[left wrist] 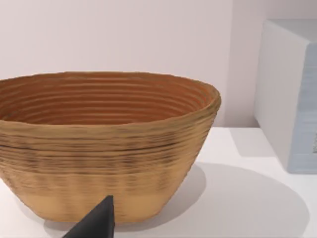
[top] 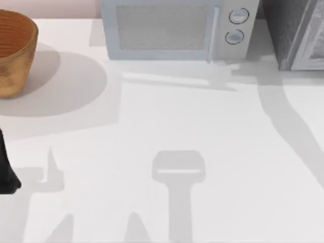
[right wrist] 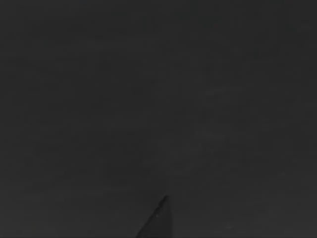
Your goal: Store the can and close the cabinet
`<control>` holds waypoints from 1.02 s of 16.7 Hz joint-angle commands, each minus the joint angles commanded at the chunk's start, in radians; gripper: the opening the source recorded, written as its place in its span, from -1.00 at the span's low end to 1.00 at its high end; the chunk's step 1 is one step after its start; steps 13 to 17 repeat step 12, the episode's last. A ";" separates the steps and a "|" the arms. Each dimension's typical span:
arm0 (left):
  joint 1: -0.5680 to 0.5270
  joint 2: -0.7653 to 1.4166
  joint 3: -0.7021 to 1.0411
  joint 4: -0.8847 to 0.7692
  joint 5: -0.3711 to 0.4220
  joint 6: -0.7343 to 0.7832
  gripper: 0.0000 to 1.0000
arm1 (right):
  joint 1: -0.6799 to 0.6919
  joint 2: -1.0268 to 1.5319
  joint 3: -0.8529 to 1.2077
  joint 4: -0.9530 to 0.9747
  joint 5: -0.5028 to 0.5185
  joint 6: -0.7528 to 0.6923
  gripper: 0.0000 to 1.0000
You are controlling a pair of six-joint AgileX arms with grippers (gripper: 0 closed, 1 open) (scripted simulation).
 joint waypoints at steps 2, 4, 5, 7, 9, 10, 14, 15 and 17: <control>0.000 0.000 0.000 0.000 0.000 0.000 1.00 | 0.000 0.000 0.000 0.000 0.000 0.000 1.00; 0.000 0.000 0.000 0.000 0.000 0.000 1.00 | -0.020 -0.016 0.007 -0.004 0.012 -0.009 1.00; 0.000 0.000 0.000 0.000 0.000 0.000 1.00 | -0.027 -0.002 0.016 0.000 0.005 -0.009 1.00; 0.000 0.000 0.000 0.000 0.000 0.000 1.00 | -0.052 0.042 0.048 0.013 -0.019 -0.009 1.00; 0.000 0.000 0.000 0.000 0.000 0.000 1.00 | -0.080 0.093 0.084 0.028 -0.047 -0.009 1.00; 0.000 0.000 0.000 0.000 0.000 0.000 1.00 | -0.091 0.114 0.099 0.034 -0.058 -0.009 1.00; 0.000 0.000 0.000 0.000 0.000 0.000 1.00 | -0.101 0.132 0.112 0.039 -0.068 -0.008 1.00; 0.000 0.000 0.000 0.000 0.000 0.000 1.00 | -0.101 0.132 0.112 0.039 -0.068 -0.008 1.00; 0.000 0.000 0.000 0.000 0.000 0.000 1.00 | -0.101 0.132 0.112 0.039 -0.068 -0.008 1.00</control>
